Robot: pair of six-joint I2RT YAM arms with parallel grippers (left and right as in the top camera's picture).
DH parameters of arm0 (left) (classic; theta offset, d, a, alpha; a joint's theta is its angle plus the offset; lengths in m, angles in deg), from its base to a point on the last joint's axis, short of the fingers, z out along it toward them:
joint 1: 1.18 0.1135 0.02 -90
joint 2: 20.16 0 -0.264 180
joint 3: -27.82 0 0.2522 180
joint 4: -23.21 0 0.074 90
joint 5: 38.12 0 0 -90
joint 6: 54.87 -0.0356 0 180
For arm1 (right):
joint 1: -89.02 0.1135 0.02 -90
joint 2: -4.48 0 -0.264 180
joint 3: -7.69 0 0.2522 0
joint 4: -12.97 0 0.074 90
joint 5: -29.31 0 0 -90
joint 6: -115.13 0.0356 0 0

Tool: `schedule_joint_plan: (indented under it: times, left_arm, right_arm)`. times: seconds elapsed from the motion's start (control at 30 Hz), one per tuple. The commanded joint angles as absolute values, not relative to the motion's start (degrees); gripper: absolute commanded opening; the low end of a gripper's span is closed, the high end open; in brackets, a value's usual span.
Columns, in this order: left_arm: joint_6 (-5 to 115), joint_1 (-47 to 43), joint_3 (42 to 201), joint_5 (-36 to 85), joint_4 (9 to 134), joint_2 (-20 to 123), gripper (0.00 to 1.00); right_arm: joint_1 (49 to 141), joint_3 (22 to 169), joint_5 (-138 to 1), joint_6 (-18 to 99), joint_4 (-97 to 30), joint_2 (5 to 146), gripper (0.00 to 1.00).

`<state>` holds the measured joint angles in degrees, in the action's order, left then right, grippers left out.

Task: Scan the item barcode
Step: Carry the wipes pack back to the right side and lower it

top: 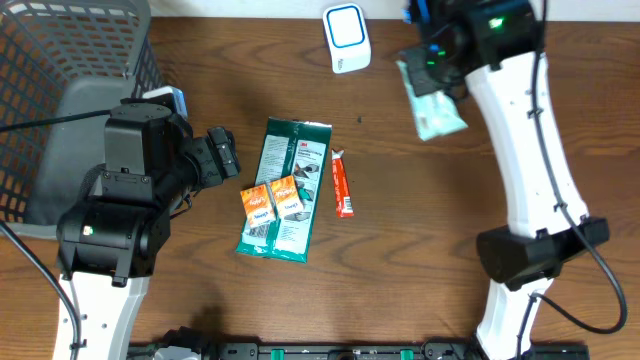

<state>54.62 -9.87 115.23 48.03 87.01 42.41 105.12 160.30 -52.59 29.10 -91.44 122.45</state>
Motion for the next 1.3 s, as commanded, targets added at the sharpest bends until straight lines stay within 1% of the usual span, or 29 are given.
schedule_joint_plan:
  times: [0.0, 0.27, 0.43, 0.73, 0.83, 1.07, 1.1, 1.13, 1.17, 1.2, 1.23, 1.27]
  left_arm:
    - [54.49, -9.72, 115.95, 48.94, 87.03, 42.32, 0.90]
    - [54.49, -9.72, 115.95, 48.94, 87.03, 42.32, 0.90]
    - [54.49, -9.72, 115.95, 48.94, 87.03, 42.32, 0.90]
    - [54.49, -9.72, 115.95, 48.94, 87.03, 42.32, 0.90]
    - [54.49, -9.72, 115.95, 48.94, 87.03, 42.32, 0.90]
    - [54.49, -9.72, 115.95, 48.94, 87.03, 42.32, 0.90]
    - [54.49, -9.72, 115.95, 48.94, 87.03, 42.32, 0.90]
    - [54.49, -9.72, 115.95, 48.94, 87.03, 42.32, 0.90]
    - [54.49, -9.72, 115.95, 48.94, 87.03, 42.32, 0.90]
    - [54.49, -9.72, 115.95, 48.94, 87.03, 42.32, 0.91]
    - [54.49, -9.72, 115.95, 48.94, 87.03, 42.32, 0.90]
    - [54.49, -9.72, 115.95, 48.94, 87.03, 42.32, 0.90]
  right_arm:
    - [101.21, 157.46, -55.24, 32.40, -92.36, 122.78, 0.01]
    - [93.36, 144.84, -55.22, 32.40, -88.03, 122.78, 0.01]
    - [90.76, 134.05, -56.66, 32.40, -80.49, 122.78, 0.01]
    - [89.34, 117.37, -57.53, 32.38, -65.43, 122.78, 0.01]
    - [88.53, 113.61, -57.44, 32.38, -61.34, 122.78, 0.01]
    - [87.05, 111.18, -52.77, 32.35, -58.83, 122.78, 0.01]
    - [86.89, 111.18, -52.20, 32.35, -58.83, 122.78, 0.04]
    - [86.78, 111.18, -51.85, 32.33, -58.83, 122.78, 0.15]
    - [86.65, 111.18, -51.72, 32.35, -58.85, 122.78, 0.34]
    - [86.59, 111.18, -51.74, 32.35, -58.87, 122.78, 0.57]
    - [86.59, 111.18, -51.74, 32.35, -58.89, 122.78, 0.85]
    - [86.59, 111.18, -51.74, 32.35, -58.89, 122.78, 0.99]
